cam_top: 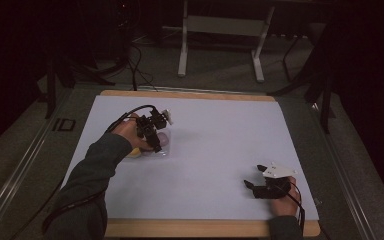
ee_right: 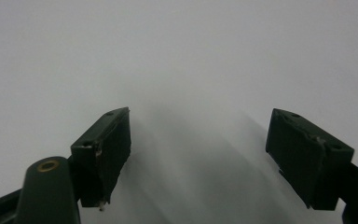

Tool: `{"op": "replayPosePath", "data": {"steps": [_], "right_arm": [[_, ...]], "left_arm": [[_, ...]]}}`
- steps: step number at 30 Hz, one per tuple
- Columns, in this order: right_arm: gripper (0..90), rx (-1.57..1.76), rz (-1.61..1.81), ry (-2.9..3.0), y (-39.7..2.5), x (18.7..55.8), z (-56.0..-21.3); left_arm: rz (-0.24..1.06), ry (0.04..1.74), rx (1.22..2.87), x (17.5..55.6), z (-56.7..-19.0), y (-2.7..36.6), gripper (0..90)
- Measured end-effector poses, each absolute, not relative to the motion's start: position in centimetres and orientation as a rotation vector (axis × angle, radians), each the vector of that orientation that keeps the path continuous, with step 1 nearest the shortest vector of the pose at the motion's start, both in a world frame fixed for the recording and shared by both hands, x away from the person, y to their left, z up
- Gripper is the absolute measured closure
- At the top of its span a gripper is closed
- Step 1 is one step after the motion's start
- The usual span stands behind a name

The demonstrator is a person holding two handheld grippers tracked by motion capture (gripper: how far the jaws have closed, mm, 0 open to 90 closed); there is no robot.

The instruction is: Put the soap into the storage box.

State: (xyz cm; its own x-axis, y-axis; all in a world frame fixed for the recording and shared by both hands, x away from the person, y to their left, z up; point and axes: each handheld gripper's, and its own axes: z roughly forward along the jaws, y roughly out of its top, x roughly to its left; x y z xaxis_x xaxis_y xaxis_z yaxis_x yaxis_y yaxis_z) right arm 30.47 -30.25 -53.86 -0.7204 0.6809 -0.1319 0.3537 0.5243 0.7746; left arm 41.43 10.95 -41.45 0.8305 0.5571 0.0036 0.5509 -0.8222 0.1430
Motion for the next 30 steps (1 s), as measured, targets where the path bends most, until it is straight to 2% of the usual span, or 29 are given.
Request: {"op": "replayPosePath", "data": {"steps": [30], "right_arm": [[21.9,0.845,1.046,2.349,-30.2,30.5,-53.9]], "left_arm": [[0.085,1.017,2.832,42.9,-41.1,13.6,50.0]]}}
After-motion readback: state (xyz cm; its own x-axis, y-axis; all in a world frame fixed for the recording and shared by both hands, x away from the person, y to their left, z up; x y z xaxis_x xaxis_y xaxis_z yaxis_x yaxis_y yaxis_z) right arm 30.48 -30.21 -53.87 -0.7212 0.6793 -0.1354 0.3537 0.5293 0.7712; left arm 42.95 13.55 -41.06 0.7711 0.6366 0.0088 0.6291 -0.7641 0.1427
